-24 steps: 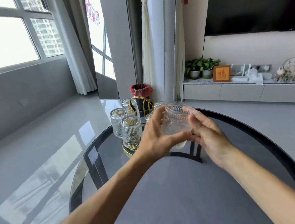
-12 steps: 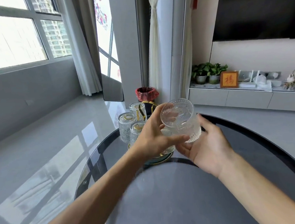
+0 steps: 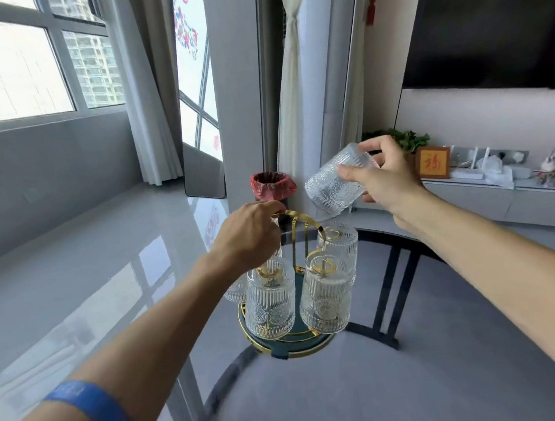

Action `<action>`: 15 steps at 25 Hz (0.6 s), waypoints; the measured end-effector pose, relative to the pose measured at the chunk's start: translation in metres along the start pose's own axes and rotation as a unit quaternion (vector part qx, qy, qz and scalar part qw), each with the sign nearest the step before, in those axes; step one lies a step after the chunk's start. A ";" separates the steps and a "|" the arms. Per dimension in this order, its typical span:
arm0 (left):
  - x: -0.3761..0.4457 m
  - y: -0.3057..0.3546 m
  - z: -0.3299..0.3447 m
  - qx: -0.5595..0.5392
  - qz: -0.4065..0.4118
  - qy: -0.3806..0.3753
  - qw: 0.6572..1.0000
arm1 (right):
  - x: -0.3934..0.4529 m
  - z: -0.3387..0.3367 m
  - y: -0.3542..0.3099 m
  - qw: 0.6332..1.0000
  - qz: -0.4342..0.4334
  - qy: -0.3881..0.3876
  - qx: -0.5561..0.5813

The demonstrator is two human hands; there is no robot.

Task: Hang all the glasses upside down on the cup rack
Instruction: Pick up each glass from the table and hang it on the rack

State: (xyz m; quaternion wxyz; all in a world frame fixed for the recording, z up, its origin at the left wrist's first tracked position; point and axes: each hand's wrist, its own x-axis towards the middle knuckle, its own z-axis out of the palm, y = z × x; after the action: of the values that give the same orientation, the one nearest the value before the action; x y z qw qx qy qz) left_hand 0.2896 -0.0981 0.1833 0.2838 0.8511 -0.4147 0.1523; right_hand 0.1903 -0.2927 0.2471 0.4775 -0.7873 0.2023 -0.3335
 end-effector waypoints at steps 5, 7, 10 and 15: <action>0.001 -0.019 0.001 0.035 0.073 0.008 0.997 | 0.029 0.042 0.020 0.991 -0.054 -0.043 -0.112; 0.001 -0.019 0.001 0.031 0.089 0.015 0.995 | 0.034 0.053 0.024 0.988 -0.059 -0.063 -0.128; -0.001 -0.017 0.001 0.030 0.092 0.030 0.995 | 0.035 0.067 0.033 0.979 -0.060 -0.098 -0.171; -0.002 -0.016 0.001 0.027 0.076 0.024 0.996 | 0.033 0.080 0.041 0.967 -0.034 -0.146 -0.207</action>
State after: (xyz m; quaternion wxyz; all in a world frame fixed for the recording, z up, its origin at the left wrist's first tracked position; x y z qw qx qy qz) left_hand 0.3012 -0.0900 0.1758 0.2581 0.8207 -0.4667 0.2048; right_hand 0.2704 -0.2828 0.1961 0.3163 -0.9158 0.1679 -0.1820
